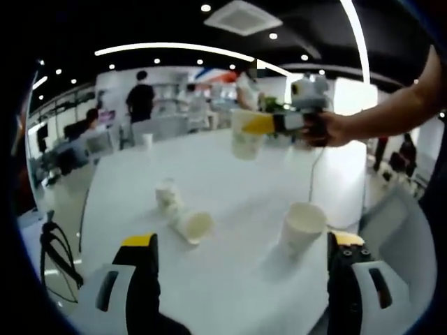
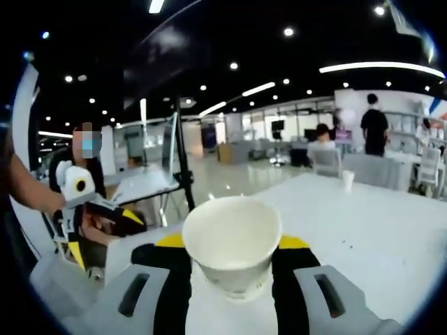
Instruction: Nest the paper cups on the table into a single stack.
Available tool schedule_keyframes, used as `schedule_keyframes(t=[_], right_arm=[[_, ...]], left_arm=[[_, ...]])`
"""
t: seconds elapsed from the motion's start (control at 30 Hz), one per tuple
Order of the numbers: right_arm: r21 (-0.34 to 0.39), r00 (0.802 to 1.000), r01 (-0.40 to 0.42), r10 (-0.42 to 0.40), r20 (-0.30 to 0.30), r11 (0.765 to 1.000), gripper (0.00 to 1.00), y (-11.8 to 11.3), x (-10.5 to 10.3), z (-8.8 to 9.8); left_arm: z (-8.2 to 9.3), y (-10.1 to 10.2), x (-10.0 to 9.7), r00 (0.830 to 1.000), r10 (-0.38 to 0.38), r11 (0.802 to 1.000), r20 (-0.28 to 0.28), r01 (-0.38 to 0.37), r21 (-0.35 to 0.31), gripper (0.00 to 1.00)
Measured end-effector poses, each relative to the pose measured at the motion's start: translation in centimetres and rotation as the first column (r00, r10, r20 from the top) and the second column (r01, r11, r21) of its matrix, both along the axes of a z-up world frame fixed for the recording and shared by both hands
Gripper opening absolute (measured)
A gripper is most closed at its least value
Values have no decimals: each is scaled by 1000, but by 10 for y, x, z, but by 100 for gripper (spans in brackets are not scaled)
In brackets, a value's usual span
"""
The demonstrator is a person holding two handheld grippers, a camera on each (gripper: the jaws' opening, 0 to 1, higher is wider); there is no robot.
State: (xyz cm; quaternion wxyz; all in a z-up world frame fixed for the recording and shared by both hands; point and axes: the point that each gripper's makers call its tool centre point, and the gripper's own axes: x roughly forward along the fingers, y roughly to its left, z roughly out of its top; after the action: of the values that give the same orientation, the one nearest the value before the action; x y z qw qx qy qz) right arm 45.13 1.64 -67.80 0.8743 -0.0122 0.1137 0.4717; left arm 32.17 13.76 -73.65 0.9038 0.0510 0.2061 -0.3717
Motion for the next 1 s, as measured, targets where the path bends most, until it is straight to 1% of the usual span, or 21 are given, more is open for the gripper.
schedule_keyframes(t=[0.27,0.33,0.4,0.5,0.73,0.9,1.0], right_arm=[[6,1000,0,0,-6,1000,42,-4,-10,1],[-4,1000,-7,7,-8,1000,42,-3,-15,-1],[-16,1000,-17,17,-6,1000,42,-3,-21,-3],[-18,1000,-24,24,-7,1000,42,-4,-28,-3],[-33,999,-53,53,-8,998,42,-4,-46,-5],[-36,997,-74,74,-8,997,42,-3,-58,-2],[-34,997,-80,80,-5,996,42,-3,-63,0]], left_arm=[[-3,7,-1,1000,9,1000,-5,-9,-1,99],[-6,9,-4,1000,-1,1000,1,1,18,99],[-11,11,-6,1000,-7,1000,-5,7,21,99],[-7,12,-10,1000,-21,1000,21,20,3,99],[-11,15,-14,1000,-31,1000,0,31,1,99],[-9,15,-14,999,-32,999,8,32,0,99],[-11,15,-14,1000,-31,1000,0,31,2,99]])
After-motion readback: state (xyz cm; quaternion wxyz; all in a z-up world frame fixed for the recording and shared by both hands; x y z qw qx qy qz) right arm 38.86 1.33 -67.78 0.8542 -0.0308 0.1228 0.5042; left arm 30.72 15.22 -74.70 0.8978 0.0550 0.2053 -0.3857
